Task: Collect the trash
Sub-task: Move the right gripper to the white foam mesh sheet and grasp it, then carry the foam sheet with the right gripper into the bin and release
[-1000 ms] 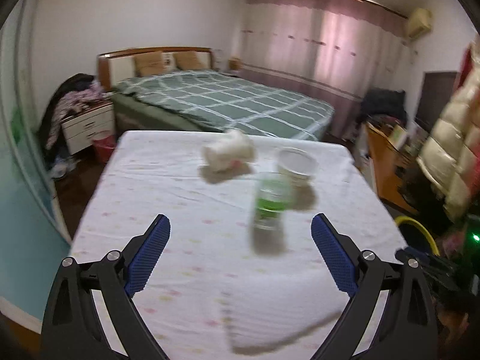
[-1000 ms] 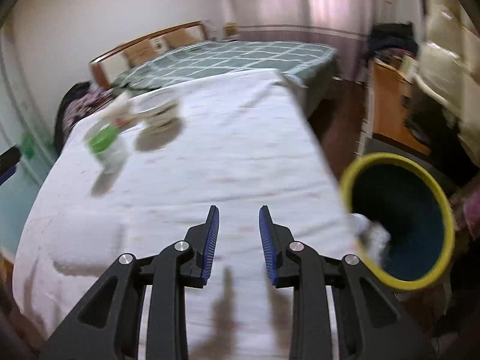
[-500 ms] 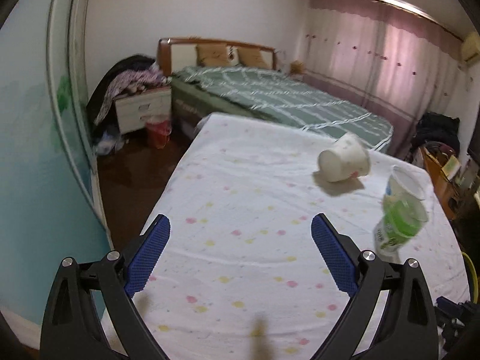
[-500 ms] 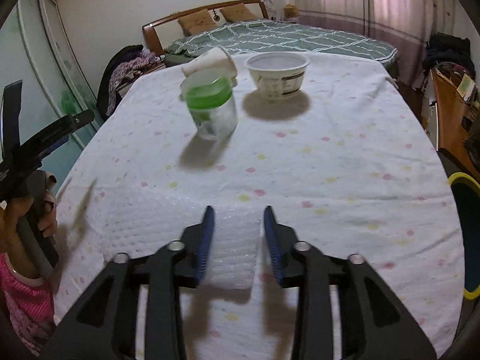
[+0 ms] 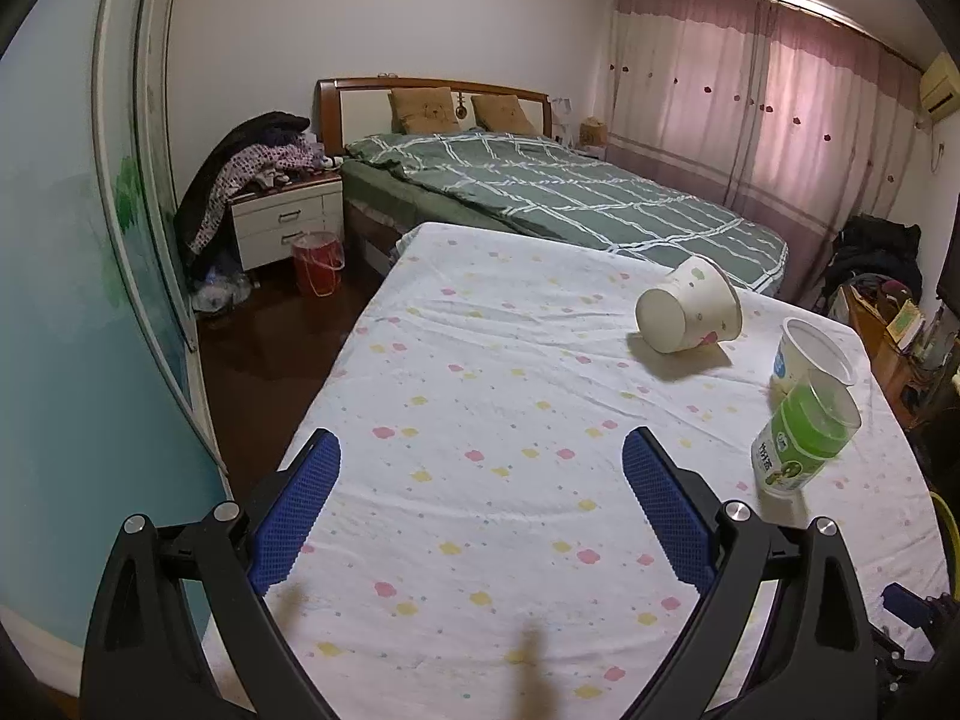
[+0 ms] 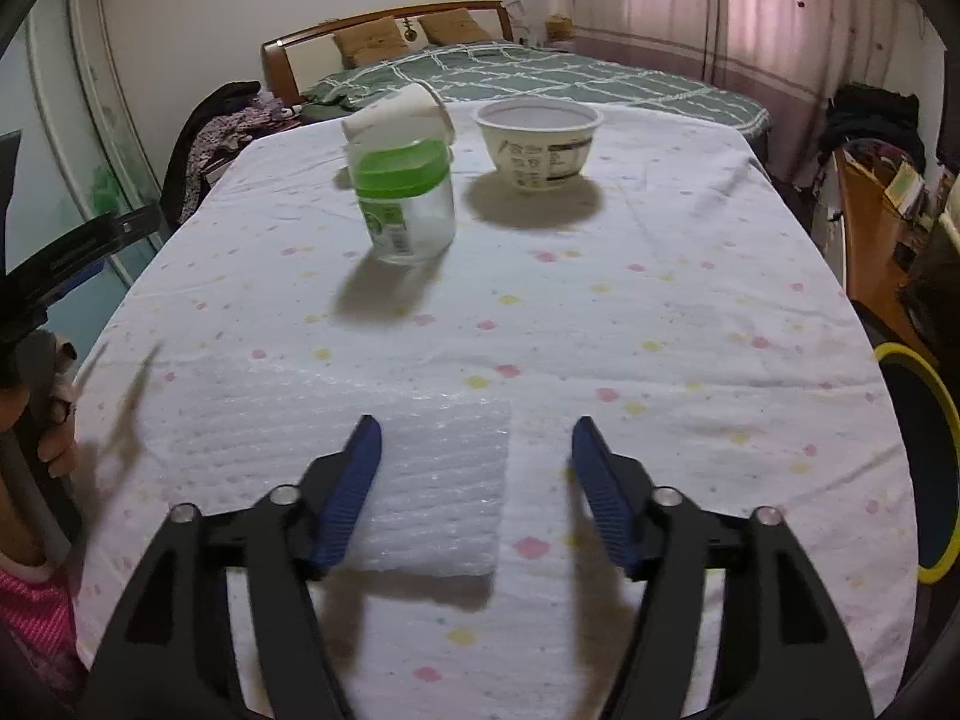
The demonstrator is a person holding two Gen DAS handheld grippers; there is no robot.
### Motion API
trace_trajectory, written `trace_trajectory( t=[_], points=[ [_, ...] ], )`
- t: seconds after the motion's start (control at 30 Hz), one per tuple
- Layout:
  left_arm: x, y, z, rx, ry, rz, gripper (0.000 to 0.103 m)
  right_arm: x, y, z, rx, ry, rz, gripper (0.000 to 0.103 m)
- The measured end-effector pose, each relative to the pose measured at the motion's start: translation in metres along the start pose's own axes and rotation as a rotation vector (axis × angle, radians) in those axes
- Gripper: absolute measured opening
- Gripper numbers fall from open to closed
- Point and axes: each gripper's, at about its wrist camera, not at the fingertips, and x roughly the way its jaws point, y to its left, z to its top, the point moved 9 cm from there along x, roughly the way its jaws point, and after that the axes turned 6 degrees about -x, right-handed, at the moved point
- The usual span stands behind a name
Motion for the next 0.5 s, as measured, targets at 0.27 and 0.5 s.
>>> trace_trajectory(
  t=[0.27,0.5],
  points=[
    [0.000,-0.005,-0.002,0.026,0.000,0.006,0.094,-0.006,0.010,0.003,-0.033,-0.030,0.009,0.016],
    [-0.001,-0.006,-0.002,0.027,-0.001,0.004,0.094,-0.018,-0.023,0.008,0.041,-0.059,-0.008,0.007]
  ],
)
